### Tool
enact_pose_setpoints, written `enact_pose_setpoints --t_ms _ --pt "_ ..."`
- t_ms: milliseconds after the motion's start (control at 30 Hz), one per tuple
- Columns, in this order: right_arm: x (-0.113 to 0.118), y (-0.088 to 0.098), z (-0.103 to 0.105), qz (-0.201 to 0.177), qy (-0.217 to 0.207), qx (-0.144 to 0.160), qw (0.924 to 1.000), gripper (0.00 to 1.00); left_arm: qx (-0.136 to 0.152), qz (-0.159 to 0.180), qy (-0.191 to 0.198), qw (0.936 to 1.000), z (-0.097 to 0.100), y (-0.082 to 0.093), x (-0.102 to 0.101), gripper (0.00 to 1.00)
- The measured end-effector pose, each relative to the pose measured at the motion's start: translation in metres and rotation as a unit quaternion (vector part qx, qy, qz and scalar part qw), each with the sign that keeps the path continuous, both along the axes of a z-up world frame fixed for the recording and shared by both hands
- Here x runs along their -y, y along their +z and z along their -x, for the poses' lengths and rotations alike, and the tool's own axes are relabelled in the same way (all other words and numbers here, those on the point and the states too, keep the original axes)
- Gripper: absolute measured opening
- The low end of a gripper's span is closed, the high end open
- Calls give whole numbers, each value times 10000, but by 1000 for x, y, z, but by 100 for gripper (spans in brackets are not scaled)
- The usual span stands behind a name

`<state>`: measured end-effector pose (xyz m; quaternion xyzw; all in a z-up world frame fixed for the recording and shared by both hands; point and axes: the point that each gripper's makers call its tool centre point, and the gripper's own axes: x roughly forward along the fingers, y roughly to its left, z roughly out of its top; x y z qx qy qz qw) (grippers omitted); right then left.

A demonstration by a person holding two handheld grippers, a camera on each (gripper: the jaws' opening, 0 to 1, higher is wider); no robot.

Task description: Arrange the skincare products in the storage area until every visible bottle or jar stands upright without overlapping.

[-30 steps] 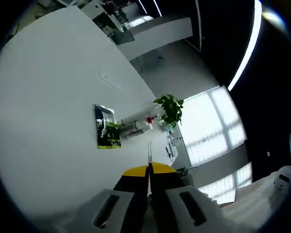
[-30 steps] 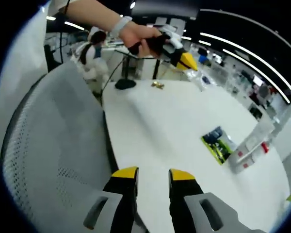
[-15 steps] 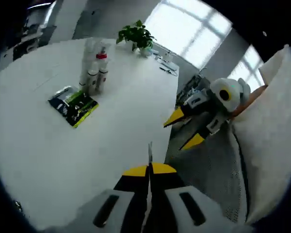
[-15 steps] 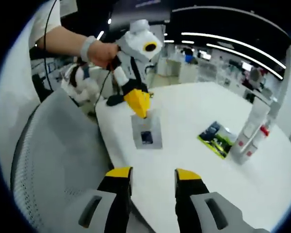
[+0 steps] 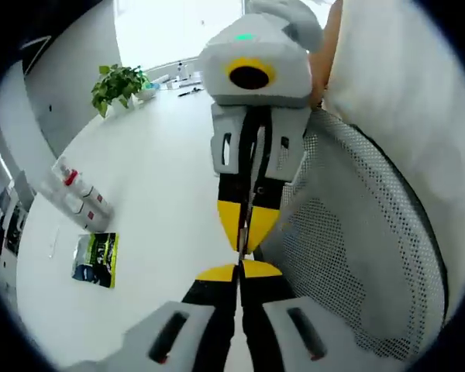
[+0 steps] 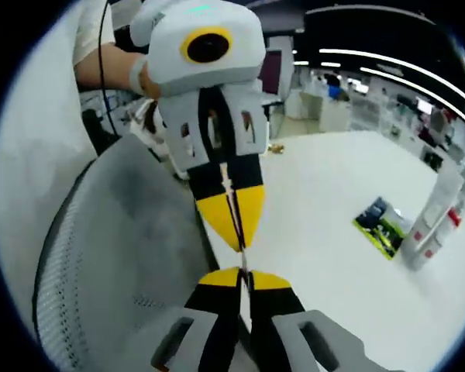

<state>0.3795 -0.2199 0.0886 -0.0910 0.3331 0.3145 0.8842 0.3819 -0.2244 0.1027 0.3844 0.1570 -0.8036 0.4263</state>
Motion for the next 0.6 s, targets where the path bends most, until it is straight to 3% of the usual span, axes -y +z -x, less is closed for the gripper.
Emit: enact_pose_setpoints --t_ms 33,200,333,367,400,467,500,533,567,600 --pt "-4 -2 3 -228 -54 -221 9995 0 -34 -14 18 10000 0 -1 0 0" --pt "-1 -3 4 -92 12 -208 9997 0 -435 188 541 9974 -2 -3 1 0" --pt "-2 1 3 -272 40 -167 9995 0 -721 133 939 9929 -7 -8 -2 2" --pt "-2 0 4 -351 -19 -297 9989 0 -921 189 1049 9900 -8 -7 -3 3" --pt "-2 3 3 -518 -33 -305 9982 0 -1230 294 1173 9850 -7 -4 -1 5" --pt "-5 13 0 -1021 -162 -292 9942 0 -1903 469 1595 9675 -10 5 1 12" --pt "-2 16 -2 -1155 -269 -307 9925 0 -2248 571 1783 9562 -12 11 3 15" --pt "-4 23 -5 -1400 -259 -201 9896 0 -2632 672 2123 9387 -19 15 5 19" --pt "0 24 -4 -1492 -369 -315 9876 0 -2747 652 2336 9304 -26 14 3 24" --pt "4 32 -10 -1752 -524 -167 9830 0 -2912 738 2590 9180 -35 15 2 32"
